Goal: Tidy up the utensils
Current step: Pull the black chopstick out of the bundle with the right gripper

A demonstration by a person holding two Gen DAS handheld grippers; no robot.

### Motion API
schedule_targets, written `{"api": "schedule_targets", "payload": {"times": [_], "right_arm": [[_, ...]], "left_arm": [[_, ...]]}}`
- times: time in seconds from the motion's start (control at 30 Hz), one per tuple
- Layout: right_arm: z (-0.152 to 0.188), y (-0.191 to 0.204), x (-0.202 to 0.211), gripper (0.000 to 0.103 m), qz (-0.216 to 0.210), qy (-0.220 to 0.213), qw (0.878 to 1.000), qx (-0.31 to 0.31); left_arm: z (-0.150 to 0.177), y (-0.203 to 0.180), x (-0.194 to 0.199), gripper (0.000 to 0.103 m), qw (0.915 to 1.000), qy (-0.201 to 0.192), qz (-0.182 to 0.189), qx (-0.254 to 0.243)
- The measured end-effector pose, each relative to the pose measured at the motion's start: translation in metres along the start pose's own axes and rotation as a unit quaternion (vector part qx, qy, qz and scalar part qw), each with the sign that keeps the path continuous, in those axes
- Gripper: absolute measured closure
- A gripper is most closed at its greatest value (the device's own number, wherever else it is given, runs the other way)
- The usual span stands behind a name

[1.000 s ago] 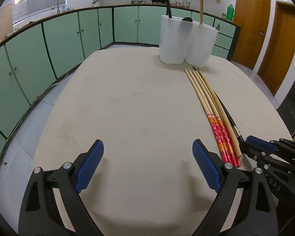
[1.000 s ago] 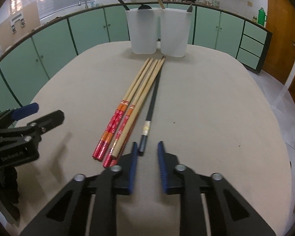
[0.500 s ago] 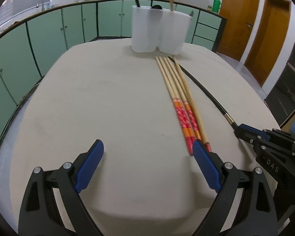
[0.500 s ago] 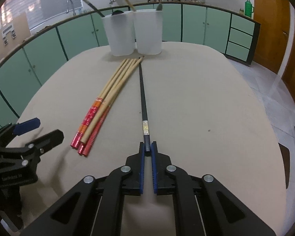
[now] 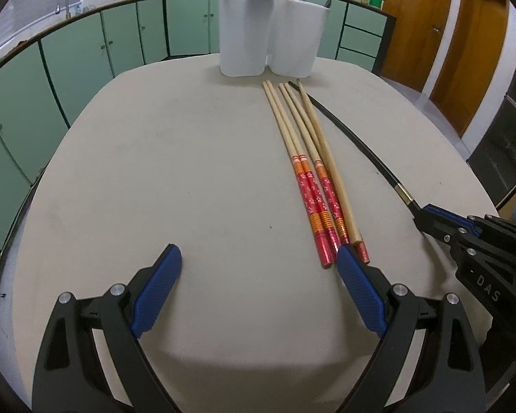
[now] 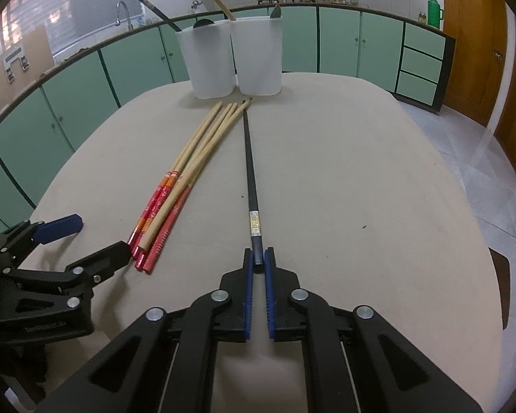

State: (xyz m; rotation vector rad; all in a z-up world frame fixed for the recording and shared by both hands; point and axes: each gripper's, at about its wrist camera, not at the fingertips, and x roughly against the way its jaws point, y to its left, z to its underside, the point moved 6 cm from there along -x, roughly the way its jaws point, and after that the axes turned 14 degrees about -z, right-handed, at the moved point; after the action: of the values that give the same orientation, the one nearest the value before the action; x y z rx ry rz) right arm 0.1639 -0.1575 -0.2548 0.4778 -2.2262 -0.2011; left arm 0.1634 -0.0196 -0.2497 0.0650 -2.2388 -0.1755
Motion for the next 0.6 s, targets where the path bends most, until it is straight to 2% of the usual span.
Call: {"api": "schedule_targets", "payload": {"times": [0.27,0.4,0.6], "right_arm": [[0.001,0.001,0.001,0.096,-0.010,0.000,1.000,0.004],[0.005,0.001,0.006,0.083,-0.034,-0.001,0.999,0.005],[0.007,0.001,0.007,0.081,-0.040,0.001,0.999,0.009]], "left_arm": [[0.000,0.013,-0.001,0.014,0.9998,0.002,-0.016,0.014],[0.003,0.015,0.002,0.014,0.9998,0.000,-0.012,0.014],[0.004,0.012,0.001,0.015,0.9999,0.001,-0.011,0.008]]}}
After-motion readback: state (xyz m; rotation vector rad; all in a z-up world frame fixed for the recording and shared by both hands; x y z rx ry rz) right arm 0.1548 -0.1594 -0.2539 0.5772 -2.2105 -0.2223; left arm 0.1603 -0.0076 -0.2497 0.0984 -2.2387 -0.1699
